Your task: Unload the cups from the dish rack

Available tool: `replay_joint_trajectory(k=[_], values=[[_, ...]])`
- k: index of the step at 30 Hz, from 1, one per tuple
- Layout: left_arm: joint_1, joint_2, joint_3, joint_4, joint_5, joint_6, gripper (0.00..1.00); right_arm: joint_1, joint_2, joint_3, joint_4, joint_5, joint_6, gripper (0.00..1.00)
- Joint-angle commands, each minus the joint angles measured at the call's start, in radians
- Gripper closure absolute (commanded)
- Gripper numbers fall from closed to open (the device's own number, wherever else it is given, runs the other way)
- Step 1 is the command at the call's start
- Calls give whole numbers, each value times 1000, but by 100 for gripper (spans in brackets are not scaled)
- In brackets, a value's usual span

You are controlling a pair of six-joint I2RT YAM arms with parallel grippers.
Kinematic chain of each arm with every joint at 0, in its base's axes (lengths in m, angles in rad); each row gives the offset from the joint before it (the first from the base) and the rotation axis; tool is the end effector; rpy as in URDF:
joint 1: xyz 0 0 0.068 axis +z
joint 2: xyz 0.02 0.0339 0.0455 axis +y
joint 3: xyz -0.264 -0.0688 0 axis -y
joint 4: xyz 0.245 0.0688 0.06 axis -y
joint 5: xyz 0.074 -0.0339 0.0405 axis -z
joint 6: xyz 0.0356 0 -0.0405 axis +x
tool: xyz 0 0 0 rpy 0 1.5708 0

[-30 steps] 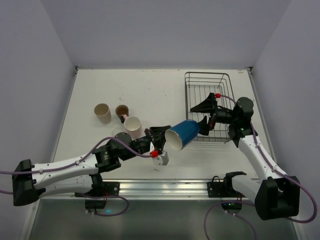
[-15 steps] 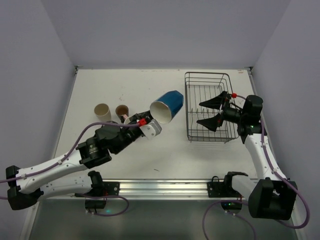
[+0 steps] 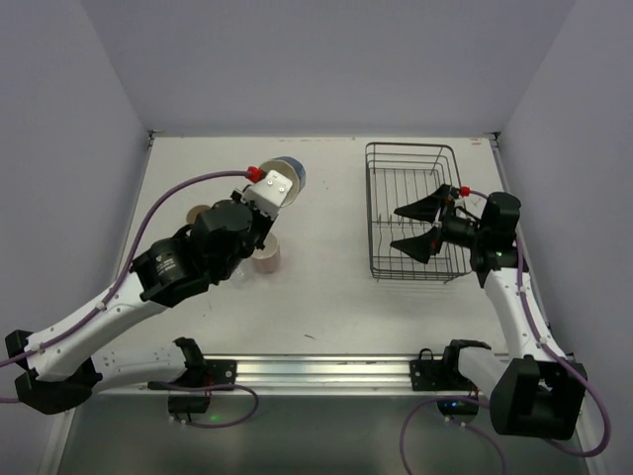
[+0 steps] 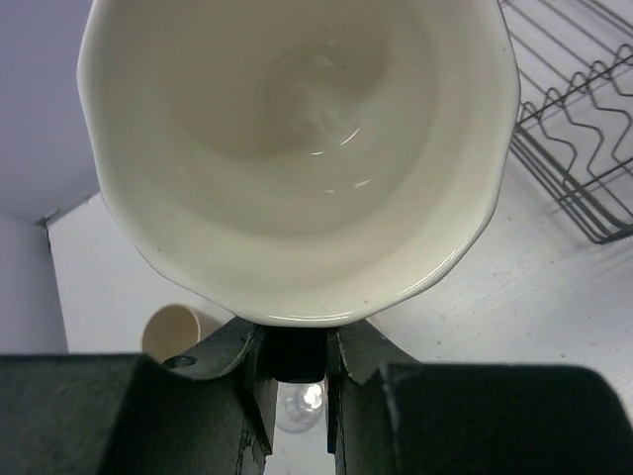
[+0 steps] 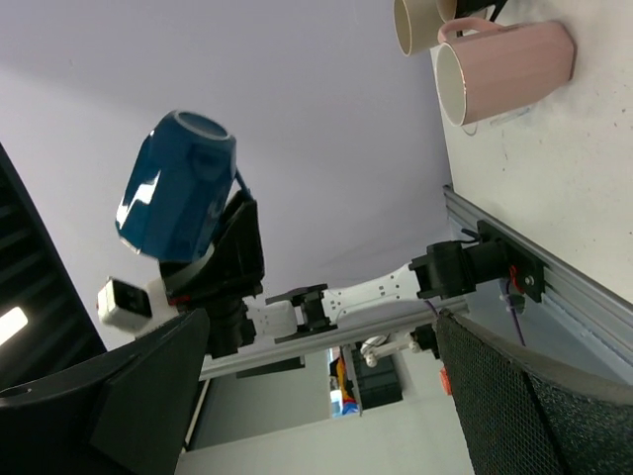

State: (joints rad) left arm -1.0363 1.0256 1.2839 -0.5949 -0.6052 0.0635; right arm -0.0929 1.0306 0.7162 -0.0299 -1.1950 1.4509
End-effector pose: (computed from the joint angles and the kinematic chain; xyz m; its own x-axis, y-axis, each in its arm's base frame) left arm 0.1204 -0.1636 0.4257 -0.1404 0.3396 -0.9301 0.4439 0.8612 0.2474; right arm 0.2199 0.0128 0.2918 -0.8720 0.4472 0.1991 0.2335 0.0223 0.9721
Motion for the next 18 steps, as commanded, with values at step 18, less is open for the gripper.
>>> replay_joint_trajectory(k=[18], values=[[689, 199, 66, 7, 406, 18, 100, -5, -12, -51, 90, -28, -32, 1]])
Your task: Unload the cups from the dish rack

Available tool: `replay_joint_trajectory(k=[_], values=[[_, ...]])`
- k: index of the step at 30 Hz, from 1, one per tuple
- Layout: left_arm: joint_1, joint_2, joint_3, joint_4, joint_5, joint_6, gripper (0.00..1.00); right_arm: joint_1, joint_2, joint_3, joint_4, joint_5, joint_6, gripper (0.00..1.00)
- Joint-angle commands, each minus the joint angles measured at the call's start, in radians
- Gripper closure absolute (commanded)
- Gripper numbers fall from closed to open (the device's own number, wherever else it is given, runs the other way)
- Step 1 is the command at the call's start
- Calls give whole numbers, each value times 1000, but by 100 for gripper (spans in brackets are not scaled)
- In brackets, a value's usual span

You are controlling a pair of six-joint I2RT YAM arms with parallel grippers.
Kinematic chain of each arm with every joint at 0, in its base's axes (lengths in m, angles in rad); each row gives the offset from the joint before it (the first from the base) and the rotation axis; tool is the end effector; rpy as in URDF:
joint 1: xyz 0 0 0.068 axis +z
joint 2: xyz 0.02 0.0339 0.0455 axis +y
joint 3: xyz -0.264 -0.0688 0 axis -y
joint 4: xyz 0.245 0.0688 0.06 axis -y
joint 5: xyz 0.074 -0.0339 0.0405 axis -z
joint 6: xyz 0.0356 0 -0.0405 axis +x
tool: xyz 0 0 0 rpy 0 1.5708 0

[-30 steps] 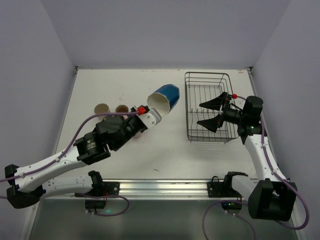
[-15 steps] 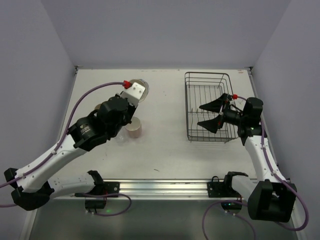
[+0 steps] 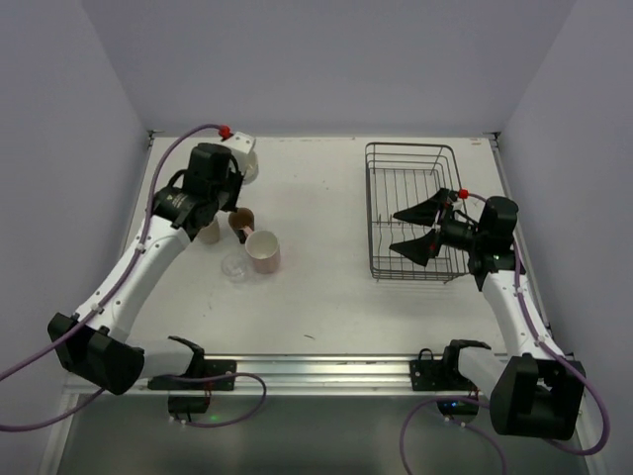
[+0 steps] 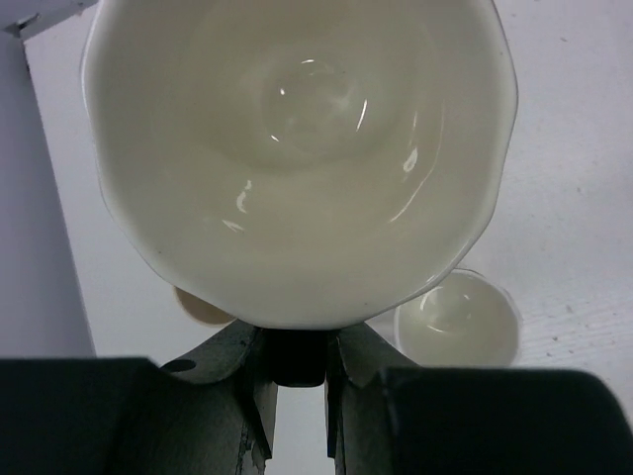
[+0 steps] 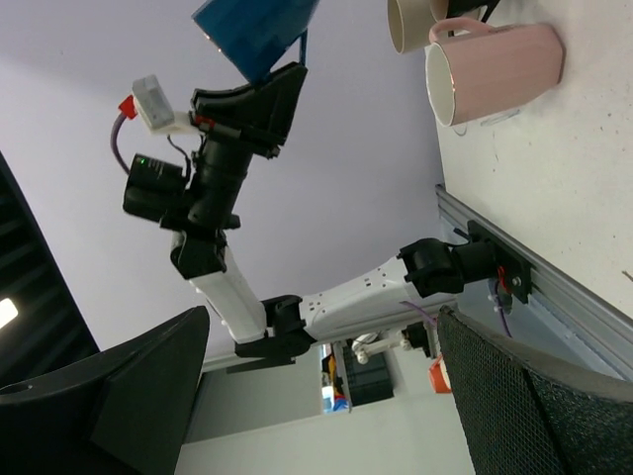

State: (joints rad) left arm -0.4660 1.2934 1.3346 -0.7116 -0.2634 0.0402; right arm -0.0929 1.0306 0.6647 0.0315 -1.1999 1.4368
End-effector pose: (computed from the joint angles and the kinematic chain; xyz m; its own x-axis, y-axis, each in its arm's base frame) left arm 0.2498 -0.1153 0.3701 -0.5445 0.3173 -0.7764 0.2737 0.9422 0.1931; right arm 0.2187 0.0129 0.2798 -0.8791 0.4427 0.1769 0.2112 0.0290 0.9770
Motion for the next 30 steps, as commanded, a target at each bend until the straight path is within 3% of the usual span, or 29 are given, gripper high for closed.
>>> replay_joint_trajectory(k=[1, 10, 13, 17, 30], values=[[153, -78, 6, 127, 81, 44, 100, -5, -10, 3, 22, -21, -27, 1], [363, -209, -127, 155, 9, -31, 100, -1, 5, 27, -31, 22, -107, 1], [377, -262, -176, 152, -57, -103, 100, 10, -4, 41, -99, 51, -150, 1], [389, -298, -209, 115, -129, -158, 100, 28, 0, 18, -39, 37, -124, 1], [400, -352, -252, -91, -68, -493, 100, 74, 3, 23, 31, 17, -88, 1]])
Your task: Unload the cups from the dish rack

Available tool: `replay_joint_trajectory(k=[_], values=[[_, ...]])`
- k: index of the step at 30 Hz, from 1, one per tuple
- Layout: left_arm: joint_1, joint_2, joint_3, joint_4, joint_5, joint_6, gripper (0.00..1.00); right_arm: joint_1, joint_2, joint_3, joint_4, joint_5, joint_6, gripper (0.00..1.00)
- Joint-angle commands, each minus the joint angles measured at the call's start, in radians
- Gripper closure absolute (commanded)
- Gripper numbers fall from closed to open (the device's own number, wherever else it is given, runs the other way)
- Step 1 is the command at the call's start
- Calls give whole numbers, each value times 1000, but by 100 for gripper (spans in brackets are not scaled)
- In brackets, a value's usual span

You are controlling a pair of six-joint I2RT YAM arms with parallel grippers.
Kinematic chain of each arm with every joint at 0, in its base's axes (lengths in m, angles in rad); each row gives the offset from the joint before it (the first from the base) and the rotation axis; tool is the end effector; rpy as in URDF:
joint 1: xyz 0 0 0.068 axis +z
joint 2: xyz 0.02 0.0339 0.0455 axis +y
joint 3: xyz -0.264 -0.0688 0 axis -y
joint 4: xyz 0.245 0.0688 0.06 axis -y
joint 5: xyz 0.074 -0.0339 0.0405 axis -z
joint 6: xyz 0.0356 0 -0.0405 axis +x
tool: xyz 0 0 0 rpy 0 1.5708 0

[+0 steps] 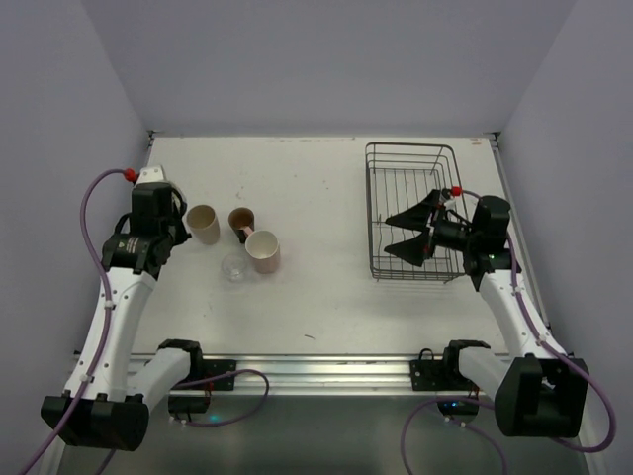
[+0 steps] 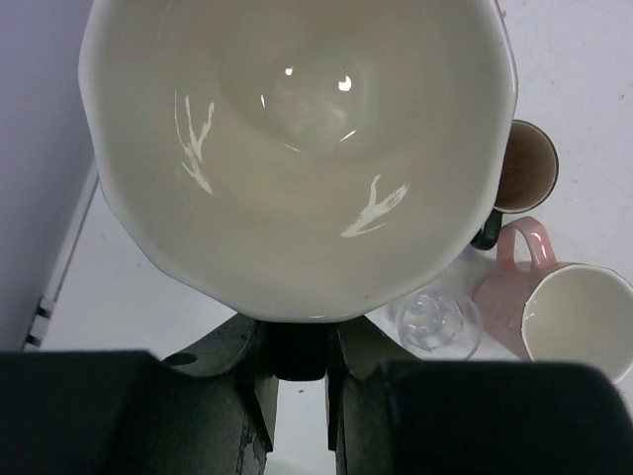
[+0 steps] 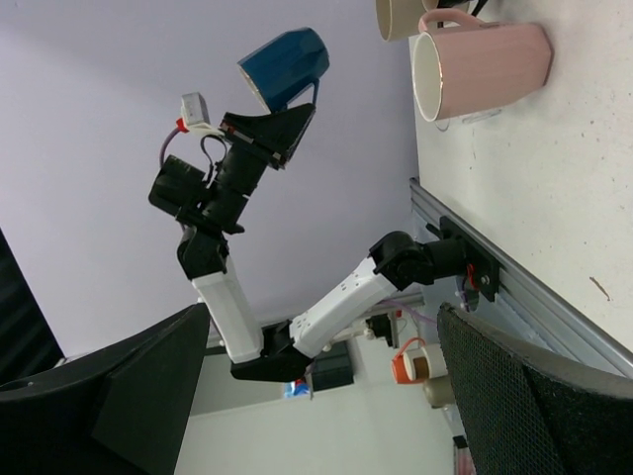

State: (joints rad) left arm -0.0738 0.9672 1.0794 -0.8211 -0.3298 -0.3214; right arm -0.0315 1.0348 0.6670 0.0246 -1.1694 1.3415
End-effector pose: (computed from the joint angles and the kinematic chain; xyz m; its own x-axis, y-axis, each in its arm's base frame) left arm 0.1890 -0.0024 0.3478 -0.5606 -0.2582 -0.7868 -0.3715 0.9276 -0.0398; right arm 0.2191 0.0259 0.2788 -0.9082 0.4093 0.0876 0.1334 0.0846 0.9874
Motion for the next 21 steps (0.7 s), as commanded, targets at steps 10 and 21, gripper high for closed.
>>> replay_joint_trajectory(k=[10, 21], values=[[8, -18, 16, -72, -126, -223, 100, 73, 21, 34, 43, -21, -2, 1], [8, -1, -13, -147, -86, -315, 100, 111, 50, 83, -21, -21, -45, 1]])
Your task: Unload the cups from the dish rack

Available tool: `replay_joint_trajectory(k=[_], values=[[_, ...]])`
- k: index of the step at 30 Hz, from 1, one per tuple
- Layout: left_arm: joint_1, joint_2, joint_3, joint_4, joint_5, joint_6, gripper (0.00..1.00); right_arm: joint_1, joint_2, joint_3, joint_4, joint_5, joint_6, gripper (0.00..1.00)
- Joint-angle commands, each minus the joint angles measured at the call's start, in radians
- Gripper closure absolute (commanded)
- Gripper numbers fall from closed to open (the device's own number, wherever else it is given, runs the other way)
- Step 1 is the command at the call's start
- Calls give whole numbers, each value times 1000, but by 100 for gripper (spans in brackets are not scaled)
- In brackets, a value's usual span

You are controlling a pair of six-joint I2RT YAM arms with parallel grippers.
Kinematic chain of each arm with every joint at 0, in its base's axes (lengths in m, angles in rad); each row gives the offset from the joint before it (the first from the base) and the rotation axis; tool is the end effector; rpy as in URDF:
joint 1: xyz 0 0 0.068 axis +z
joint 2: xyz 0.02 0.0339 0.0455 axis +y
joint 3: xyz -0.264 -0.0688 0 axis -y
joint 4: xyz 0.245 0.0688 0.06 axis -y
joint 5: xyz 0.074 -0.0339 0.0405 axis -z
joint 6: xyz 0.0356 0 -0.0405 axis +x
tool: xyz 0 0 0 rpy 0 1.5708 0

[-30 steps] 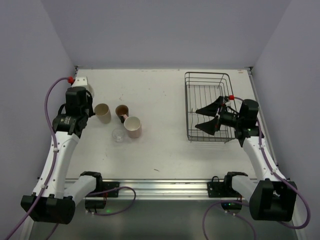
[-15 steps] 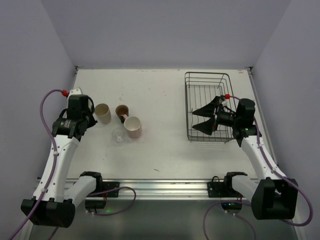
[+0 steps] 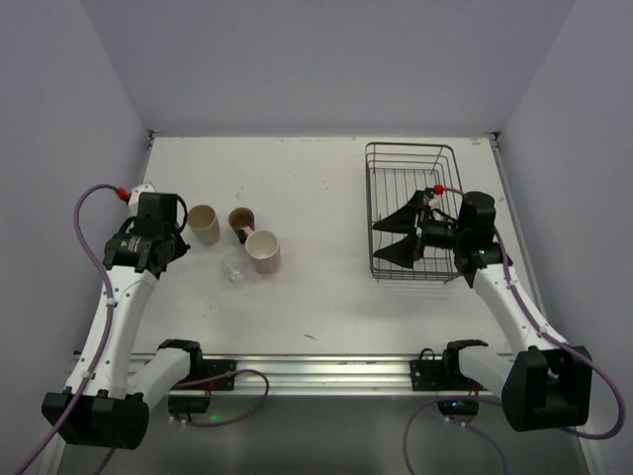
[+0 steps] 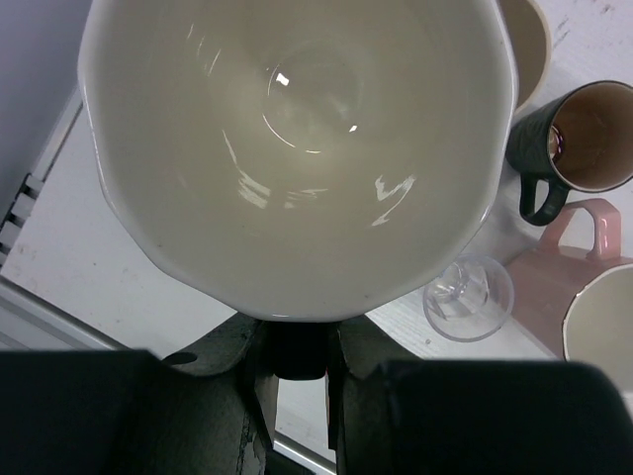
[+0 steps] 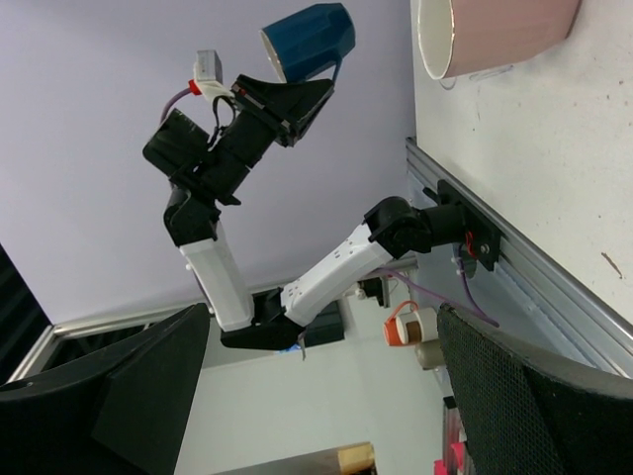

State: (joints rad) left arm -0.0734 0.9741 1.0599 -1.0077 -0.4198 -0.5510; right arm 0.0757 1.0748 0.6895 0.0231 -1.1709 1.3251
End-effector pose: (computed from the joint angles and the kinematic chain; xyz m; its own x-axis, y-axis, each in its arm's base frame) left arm 0.1756 0.0016 0.3278 -0.5835 -0.4365 -0.6849 -0.5682 0.8219 -0.0397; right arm 0.2230 0.0498 0.2781 -0.9476 0.3068 0.0891 0.1266 0.1046 0.9864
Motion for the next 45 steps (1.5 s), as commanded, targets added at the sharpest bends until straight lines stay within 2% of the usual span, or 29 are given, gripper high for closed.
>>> replay_joint_trajectory(k=[1, 12, 22, 45], values=[[7, -9, -15, 37, 36, -105, 100, 6, 10, 64, -20, -19, -33, 1], [9, -22, -106, 66, 56, -168, 100, 15, 25, 62, -35, -27, -32, 1], [7, -31, -222, 167, 76, -193, 100, 15, 34, 62, -32, -27, -32, 1], [7, 90, -301, 310, 93, -173, 100, 15, 37, 59, -29, -32, -30, 1]])
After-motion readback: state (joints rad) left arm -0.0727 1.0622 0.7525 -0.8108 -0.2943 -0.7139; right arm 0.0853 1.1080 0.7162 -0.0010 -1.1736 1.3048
